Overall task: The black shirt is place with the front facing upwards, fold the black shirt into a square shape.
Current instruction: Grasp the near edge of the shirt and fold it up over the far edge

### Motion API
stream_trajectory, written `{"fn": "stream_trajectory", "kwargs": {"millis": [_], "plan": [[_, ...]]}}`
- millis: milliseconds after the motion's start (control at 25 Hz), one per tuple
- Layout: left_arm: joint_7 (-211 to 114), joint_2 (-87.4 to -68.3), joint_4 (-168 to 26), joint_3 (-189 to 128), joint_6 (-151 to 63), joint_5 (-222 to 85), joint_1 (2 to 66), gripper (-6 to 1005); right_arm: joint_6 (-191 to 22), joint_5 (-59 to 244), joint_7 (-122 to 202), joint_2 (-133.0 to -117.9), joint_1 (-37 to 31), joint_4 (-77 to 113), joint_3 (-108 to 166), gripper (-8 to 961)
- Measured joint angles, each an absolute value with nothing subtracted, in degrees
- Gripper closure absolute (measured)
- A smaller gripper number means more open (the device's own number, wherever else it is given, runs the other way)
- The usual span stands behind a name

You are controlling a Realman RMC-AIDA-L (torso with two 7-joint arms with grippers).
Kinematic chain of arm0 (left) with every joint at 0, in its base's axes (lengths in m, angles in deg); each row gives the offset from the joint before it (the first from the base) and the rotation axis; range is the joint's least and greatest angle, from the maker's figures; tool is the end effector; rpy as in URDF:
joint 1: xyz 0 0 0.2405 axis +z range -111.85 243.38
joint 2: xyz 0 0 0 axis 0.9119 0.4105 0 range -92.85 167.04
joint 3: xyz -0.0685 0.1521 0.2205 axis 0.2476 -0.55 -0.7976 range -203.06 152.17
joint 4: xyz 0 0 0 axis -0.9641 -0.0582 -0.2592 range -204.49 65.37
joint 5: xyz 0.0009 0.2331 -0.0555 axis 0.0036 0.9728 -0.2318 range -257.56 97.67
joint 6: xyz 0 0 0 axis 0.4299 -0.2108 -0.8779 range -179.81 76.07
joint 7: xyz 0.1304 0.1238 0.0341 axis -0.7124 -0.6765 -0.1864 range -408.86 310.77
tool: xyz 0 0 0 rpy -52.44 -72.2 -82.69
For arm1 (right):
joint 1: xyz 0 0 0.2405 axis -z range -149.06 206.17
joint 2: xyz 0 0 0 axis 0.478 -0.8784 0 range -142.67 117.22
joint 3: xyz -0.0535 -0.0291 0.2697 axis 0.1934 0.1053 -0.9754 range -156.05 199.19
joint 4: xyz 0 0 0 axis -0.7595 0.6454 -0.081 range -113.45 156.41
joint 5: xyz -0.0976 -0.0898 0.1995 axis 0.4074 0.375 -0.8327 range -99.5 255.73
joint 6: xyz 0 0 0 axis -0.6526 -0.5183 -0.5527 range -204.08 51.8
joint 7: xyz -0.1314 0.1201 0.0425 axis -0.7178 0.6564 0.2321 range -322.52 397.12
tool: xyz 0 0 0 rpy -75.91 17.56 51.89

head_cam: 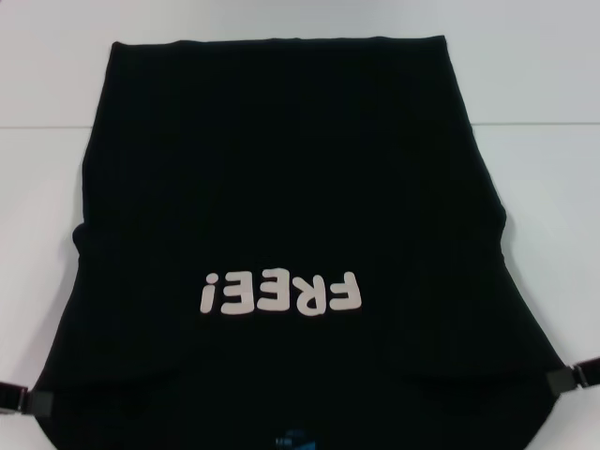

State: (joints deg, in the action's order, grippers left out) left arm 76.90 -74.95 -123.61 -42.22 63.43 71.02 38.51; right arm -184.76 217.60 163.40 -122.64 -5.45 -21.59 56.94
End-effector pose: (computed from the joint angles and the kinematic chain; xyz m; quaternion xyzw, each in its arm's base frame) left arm -0.3680 0.2909 0.0763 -0.7741 -0.6260 -0.0812 0.0478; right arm 0.3164 0.3434 0.0302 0.8373 -0.5440 -0.0495 0.0252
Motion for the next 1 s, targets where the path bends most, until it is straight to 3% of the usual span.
{"fn": "stream_trajectory", "kwargs": {"millis": [440,1000], "plan": [[75.2,-75.46,-122.4,-46.1,66.9,75.9,39.4,966,-189.2,217.9,159.4,-121.75,-0.5,-21.1,57.1,943],[75.0,-75.53,-122.1,-46.7,66.5,74.5,38.2,966,-188.6,218.7,159.0,-122.62,-0.8,-20.2,58.9,943]]}}
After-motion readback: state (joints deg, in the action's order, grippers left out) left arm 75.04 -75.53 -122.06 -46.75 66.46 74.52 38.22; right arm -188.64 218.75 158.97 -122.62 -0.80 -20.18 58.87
